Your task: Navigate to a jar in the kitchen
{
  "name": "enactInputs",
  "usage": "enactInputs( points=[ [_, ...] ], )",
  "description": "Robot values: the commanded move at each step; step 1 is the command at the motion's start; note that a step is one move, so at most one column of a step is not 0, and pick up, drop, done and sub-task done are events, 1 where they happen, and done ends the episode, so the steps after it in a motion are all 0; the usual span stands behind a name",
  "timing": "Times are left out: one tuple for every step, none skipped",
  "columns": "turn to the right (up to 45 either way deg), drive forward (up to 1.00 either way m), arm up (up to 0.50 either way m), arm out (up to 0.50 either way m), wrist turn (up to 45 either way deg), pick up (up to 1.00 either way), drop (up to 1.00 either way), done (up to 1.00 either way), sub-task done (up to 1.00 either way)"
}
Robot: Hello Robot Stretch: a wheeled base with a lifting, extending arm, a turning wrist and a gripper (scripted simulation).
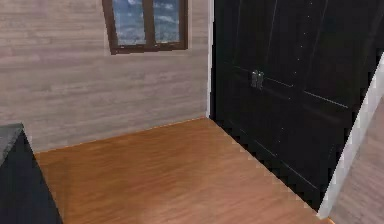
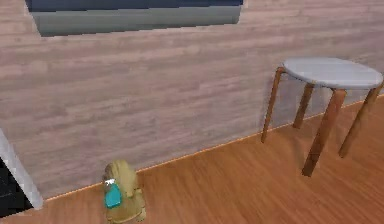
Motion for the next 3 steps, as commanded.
enactInputs(
  points=[
    [0.0,0.65,0.00,0.00,0.0,0.00,0.00,0.00,0.00],
    [-33.0,0.00,0.00,0.00,0.0,0.00,0.00,0.00,0.00],
    [0.0,0.85,0.00,0.00,0.0,0.00,0.00,0.00,0.00]
  ],
)
